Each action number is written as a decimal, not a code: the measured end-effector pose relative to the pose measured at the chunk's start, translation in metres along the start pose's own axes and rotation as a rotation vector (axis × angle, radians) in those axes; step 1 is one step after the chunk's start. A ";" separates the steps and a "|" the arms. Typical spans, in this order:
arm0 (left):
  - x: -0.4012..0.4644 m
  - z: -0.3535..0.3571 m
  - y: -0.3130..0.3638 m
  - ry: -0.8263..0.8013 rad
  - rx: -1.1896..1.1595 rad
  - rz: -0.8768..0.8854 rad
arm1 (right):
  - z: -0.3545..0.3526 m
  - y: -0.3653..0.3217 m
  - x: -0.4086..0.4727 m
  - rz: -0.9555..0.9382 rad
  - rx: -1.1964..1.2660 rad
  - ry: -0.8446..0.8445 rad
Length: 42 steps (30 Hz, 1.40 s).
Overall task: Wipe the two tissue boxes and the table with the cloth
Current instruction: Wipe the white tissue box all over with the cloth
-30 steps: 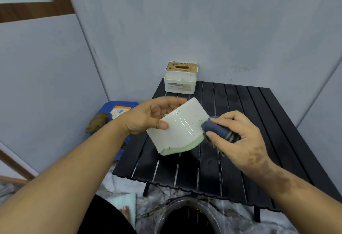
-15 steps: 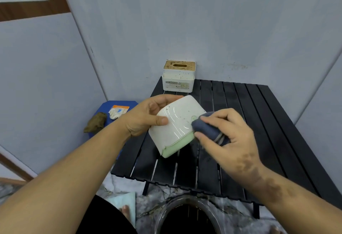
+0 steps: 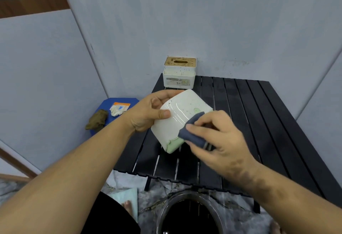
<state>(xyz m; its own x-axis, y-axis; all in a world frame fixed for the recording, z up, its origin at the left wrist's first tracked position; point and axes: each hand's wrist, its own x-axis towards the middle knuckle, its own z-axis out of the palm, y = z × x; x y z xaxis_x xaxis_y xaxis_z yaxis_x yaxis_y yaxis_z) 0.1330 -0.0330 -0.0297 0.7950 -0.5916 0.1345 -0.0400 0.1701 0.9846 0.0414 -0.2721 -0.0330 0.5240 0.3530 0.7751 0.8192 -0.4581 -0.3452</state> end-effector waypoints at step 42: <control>0.003 0.009 -0.003 0.045 0.063 -0.035 | -0.043 0.041 0.022 0.401 0.076 -0.016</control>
<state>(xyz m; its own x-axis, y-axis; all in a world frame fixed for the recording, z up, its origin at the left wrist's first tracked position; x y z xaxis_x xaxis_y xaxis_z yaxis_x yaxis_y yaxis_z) 0.1305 -0.0425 -0.0313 0.8229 -0.5599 0.0966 -0.0491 0.0993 0.9938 0.0768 -0.3182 -0.0079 0.8086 0.1719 0.5627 0.5637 -0.5006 -0.6570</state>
